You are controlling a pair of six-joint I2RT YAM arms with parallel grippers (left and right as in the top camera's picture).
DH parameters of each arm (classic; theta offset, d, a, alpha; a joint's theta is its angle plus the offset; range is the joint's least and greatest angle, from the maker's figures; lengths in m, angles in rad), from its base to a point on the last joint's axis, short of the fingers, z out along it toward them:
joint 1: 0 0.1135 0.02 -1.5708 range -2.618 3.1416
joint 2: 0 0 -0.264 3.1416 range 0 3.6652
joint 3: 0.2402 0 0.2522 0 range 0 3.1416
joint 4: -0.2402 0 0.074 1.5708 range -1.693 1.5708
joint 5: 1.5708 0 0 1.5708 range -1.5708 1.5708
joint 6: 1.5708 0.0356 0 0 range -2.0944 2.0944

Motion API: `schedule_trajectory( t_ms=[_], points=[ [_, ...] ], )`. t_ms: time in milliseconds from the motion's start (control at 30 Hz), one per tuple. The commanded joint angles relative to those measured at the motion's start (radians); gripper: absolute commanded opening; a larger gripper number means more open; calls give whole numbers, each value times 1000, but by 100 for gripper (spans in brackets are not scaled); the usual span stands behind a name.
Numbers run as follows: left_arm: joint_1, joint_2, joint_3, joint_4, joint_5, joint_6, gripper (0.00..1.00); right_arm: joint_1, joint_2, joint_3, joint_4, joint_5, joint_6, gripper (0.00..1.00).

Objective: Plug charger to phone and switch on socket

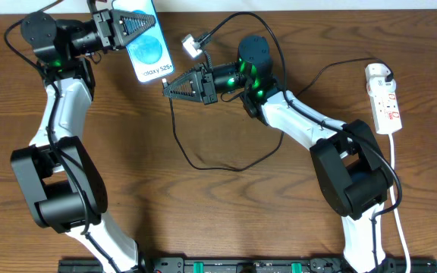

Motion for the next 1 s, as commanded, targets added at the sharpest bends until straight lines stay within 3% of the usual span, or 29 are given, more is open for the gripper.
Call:
schedule_trajectory(
  t_ms=[0, 967],
  points=[
    [-12, -37, 8, 12, 2, -3, 8, -5, -5, 8, 4, -19, -20, 2],
    [-42, -37, 8, 13, 2, -13, 7, -19, -5, 8, 7, -24, -19, 1]
  ],
)
